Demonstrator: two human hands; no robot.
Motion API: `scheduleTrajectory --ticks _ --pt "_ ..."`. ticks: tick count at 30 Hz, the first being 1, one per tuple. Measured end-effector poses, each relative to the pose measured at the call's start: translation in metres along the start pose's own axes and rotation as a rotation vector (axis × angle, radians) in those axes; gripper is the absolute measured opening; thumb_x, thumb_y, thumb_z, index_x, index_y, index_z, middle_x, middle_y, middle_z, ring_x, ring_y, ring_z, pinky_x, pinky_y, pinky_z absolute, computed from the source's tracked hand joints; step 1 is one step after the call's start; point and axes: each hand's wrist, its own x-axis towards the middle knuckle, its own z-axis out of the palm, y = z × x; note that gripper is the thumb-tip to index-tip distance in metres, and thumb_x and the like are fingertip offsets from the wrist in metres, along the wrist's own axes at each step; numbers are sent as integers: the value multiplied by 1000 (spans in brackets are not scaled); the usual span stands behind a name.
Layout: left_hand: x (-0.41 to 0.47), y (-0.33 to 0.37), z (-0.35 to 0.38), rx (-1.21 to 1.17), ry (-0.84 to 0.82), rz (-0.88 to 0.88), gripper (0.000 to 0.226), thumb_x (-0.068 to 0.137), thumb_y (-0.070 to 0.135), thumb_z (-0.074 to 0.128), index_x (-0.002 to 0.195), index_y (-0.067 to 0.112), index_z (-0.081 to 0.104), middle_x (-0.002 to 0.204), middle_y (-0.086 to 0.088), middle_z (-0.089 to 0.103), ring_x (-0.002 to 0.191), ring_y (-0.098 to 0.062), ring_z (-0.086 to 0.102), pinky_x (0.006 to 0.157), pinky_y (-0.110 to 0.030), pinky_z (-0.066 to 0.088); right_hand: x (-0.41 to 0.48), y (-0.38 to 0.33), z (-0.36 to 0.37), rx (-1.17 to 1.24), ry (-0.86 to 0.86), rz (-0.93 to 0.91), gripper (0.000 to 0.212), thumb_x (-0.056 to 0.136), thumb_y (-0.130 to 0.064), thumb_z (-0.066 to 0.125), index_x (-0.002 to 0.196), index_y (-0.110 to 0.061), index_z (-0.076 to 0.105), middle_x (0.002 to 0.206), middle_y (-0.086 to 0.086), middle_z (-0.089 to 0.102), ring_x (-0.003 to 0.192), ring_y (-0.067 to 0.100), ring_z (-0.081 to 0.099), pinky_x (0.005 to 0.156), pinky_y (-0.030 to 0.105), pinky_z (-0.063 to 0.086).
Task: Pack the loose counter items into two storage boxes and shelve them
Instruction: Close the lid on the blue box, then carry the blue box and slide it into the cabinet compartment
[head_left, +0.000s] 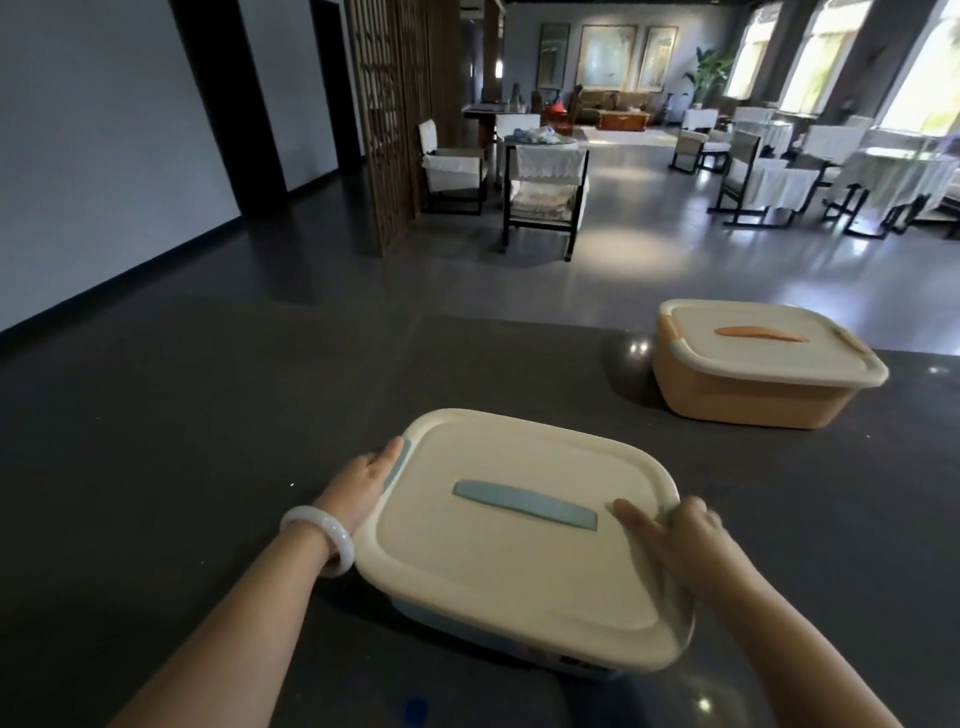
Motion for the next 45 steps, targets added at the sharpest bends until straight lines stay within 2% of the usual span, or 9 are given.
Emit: scheduleTrajectory --ticks 3,6,16,24,28,32,38,43,45 --pt "-2 -1 1 -3 -15 0 58 96 62 38 105 14 71 92 -5 75 88 -23 70 84 -36 53 -1 13 4 288 -37 97 69 79 -70 56 109 -8 57 99 10 64 86 26 62 74 40 54" --pt "-5 -7 2 -11 -12 -34 61 92 69 40 102 17 71 88 -5 75 84 -27 71 86 -44 55 -9 18 9 494 -29 123 52 81 -59 64 95 -10 61 90 12 67 81 28 65 70 39 55" --pt "-43 10 22 -120 71 -51 48 92 60 50 96 17 71 83 -6 75 78 -29 72 76 -42 56 -19 36 -3 653 69 88 53 78 -46 74 91 3 61 72 10 59 62 21 54 56 30 43" --pt "-79 83 96 -83 -7 43 58 90 61 52 95 5 68 89 -21 71 81 -40 69 70 -43 54 -38 121 -70 792 114 152 41 79 -46 74 90 -7 65 79 10 70 65 23 64 56 32 51" --pt "-106 127 171 -79 -139 84 58 88 63 53 92 8 70 84 -17 73 78 -37 71 79 -50 55 -51 195 -131 810 188 196 42 78 -46 75 89 -7 65 77 11 69 62 24 63 58 34 53" --pt "-142 179 274 -101 -306 107 54 90 60 52 93 9 70 79 -15 74 74 -35 71 73 -45 55 -72 290 -197 807 303 269 46 76 -48 75 91 -5 65 82 15 70 64 26 62 61 37 54" --pt "-200 247 435 -151 -528 179 57 91 54 56 97 -2 67 87 -26 70 69 -33 66 69 -43 53 -113 432 -290 846 497 385 45 74 -44 78 91 -5 65 79 17 69 62 26 61 62 40 53" --pt "-244 309 563 -151 -729 177 52 93 42 61 104 -9 61 84 -26 65 70 -32 61 66 -43 50 -152 534 -341 907 672 500 41 78 -41 77 94 -6 64 88 21 72 80 38 70 74 55 56" --pt "-260 334 614 -118 -827 199 49 91 42 64 102 -5 63 90 -30 67 72 -34 63 71 -51 53 -163 573 -357 930 735 563 46 77 -43 77 96 -4 63 90 23 71 76 34 68 71 53 56"
